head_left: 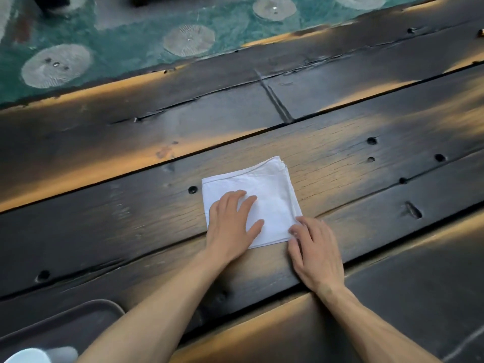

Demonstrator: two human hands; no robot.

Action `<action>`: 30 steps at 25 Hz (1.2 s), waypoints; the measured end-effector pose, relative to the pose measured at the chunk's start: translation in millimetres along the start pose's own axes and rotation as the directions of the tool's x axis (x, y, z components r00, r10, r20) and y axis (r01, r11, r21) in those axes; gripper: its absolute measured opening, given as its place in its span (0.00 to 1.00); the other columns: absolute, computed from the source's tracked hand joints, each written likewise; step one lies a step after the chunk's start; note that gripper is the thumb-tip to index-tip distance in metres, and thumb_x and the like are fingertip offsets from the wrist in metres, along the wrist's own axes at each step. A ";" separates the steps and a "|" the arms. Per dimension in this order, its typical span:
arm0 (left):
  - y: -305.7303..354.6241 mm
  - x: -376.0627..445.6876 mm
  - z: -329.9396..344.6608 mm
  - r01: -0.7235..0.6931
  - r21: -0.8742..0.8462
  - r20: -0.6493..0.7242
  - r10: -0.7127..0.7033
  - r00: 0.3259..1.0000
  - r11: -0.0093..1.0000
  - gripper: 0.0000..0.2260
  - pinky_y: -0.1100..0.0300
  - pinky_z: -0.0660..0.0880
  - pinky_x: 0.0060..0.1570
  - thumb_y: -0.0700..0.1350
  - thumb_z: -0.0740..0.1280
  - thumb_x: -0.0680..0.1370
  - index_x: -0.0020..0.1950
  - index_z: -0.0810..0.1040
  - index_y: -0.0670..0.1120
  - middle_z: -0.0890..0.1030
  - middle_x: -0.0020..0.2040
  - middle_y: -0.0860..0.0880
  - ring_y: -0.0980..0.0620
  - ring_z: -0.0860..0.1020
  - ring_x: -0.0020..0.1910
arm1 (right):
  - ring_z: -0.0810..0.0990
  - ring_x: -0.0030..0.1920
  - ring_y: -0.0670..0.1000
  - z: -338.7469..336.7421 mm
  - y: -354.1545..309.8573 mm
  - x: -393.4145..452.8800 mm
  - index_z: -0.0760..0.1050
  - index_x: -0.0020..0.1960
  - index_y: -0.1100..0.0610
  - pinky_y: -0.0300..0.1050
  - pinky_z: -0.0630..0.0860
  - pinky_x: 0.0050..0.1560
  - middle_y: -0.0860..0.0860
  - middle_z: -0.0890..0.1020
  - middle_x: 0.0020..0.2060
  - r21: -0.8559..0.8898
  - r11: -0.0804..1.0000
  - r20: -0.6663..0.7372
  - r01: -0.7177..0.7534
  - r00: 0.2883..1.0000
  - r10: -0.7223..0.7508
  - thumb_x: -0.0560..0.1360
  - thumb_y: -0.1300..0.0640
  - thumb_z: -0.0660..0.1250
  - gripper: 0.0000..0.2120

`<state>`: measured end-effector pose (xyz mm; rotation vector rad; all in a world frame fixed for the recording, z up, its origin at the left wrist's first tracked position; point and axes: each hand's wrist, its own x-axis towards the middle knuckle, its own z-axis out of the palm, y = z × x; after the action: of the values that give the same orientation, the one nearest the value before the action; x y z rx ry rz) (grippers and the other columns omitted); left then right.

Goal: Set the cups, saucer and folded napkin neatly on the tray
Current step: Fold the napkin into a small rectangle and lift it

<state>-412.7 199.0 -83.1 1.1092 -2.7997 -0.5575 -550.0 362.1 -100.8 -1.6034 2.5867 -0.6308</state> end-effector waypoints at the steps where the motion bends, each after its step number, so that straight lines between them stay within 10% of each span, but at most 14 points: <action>1: -4.8 -8.6 3.2 -0.042 0.033 0.036 0.041 0.998 0.999 0.26 0.48 0.51 0.74 0.61 0.59 0.79 0.76 0.65 0.54 0.61 0.77 0.49 0.47 0.54 0.77 | 0.75 0.55 0.56 1.0 -0.7 -0.5 0.76 0.49 0.56 0.52 0.70 0.59 0.52 0.78 0.54 -0.021 1.000 -0.027 -0.006 1.000 0.006 0.77 0.52 0.58 0.11; 12: -33.9 -33.2 15.7 -0.110 0.214 0.148 0.079 0.986 0.971 0.29 0.45 0.38 0.76 0.64 0.43 0.80 0.80 0.47 0.58 0.42 0.81 0.53 0.51 0.37 0.78 | 0.74 0.46 0.58 4.3 -4.7 0.8 0.78 0.51 0.57 0.51 0.66 0.49 0.54 0.78 0.46 -0.129 0.984 -0.049 -0.124 0.992 0.119 0.76 0.54 0.56 0.14; 18: -35.9 -16.1 0.0 -0.055 0.098 0.041 0.051 0.998 0.994 0.31 0.50 0.34 0.75 0.63 0.45 0.79 0.80 0.45 0.54 0.39 0.80 0.52 0.53 0.33 0.77 | 0.73 0.59 0.64 -1.6 -20.3 20.8 0.78 0.57 0.58 0.58 0.66 0.59 0.56 0.73 0.63 -0.105 0.990 -0.119 -0.094 0.990 0.081 0.73 0.56 0.58 0.17; 24: -25.8 23.7 16.2 0.021 0.182 0.019 -0.025 1.000 0.983 0.29 0.49 0.37 0.76 0.56 0.44 0.82 0.81 0.46 0.46 0.43 0.81 0.45 0.47 0.40 0.79 | 0.43 0.79 0.55 37.9 -56.9 110.3 0.51 0.80 0.54 0.57 0.41 0.77 0.52 0.50 0.80 -0.184 0.982 0.256 0.034 0.966 0.014 0.82 0.47 0.52 0.29; 30: -36.2 24.4 31.9 0.126 0.183 -0.031 -0.122 0.992 0.975 0.32 0.39 0.42 0.75 0.64 0.42 0.78 0.81 0.48 0.54 0.44 0.80 0.40 0.39 0.41 0.78 | 0.41 0.79 0.56 58.7 -38.5 104.5 0.43 0.81 0.50 0.60 0.39 0.77 0.57 0.46 0.80 -0.283 0.955 0.230 -0.092 0.960 0.160 0.79 0.38 0.44 0.33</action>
<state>-413.8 167.9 -127.3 1.3230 -2.8267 -0.2977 -552.2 238.0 -122.0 -1.4498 2.6403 -0.0589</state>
